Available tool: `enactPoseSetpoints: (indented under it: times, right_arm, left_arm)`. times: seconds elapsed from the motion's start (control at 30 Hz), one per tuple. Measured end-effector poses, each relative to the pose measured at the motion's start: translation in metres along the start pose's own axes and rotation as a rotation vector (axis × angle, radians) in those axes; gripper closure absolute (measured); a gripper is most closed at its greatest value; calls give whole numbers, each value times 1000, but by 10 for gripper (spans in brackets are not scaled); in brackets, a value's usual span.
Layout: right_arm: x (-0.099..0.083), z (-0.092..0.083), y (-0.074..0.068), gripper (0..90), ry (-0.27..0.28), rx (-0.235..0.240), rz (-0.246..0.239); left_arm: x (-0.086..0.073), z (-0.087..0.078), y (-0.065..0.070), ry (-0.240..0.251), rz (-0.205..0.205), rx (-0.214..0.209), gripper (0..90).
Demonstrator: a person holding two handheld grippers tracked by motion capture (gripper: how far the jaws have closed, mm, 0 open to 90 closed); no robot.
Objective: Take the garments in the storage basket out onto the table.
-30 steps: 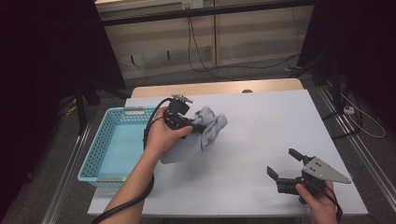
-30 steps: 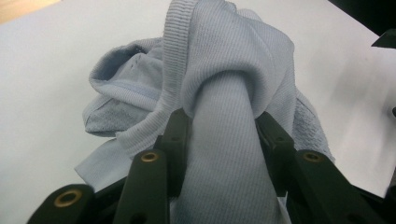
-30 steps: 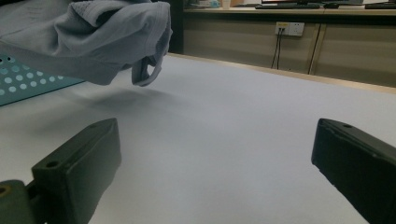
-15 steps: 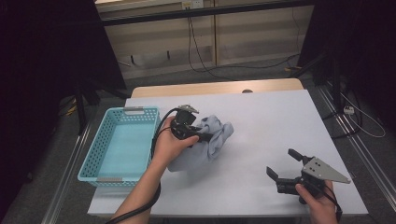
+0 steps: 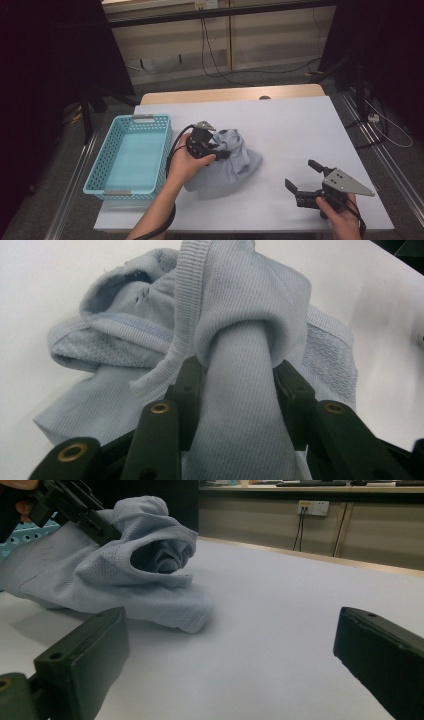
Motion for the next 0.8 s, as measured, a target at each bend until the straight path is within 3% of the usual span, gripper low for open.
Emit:
enactPoseSetpoints:
  times: [0.3,0.63,0.8]
  right_arm:
    - [-1,2,0,12,-14,4,-8]
    - [-4,10,-6,11,-54,41,-21]
    - [-2,16,-5,8,-65,49,-13]
  left_arm:
    - [-15,-1,1,13,11,23,542]
    - [-21,0,3,64,3,70,300]
    - [-19,-2,3,71,0,80,251]
Point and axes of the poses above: each handheld gripper's, and its own axes: z roughly forward along the jaws, x roughly out of its top, y roughly to its right, the point moved 7 cm from there along z, roughly forward along the jaws, and after that the axes turned 3 degrees about -y, right-handed, at the moved point
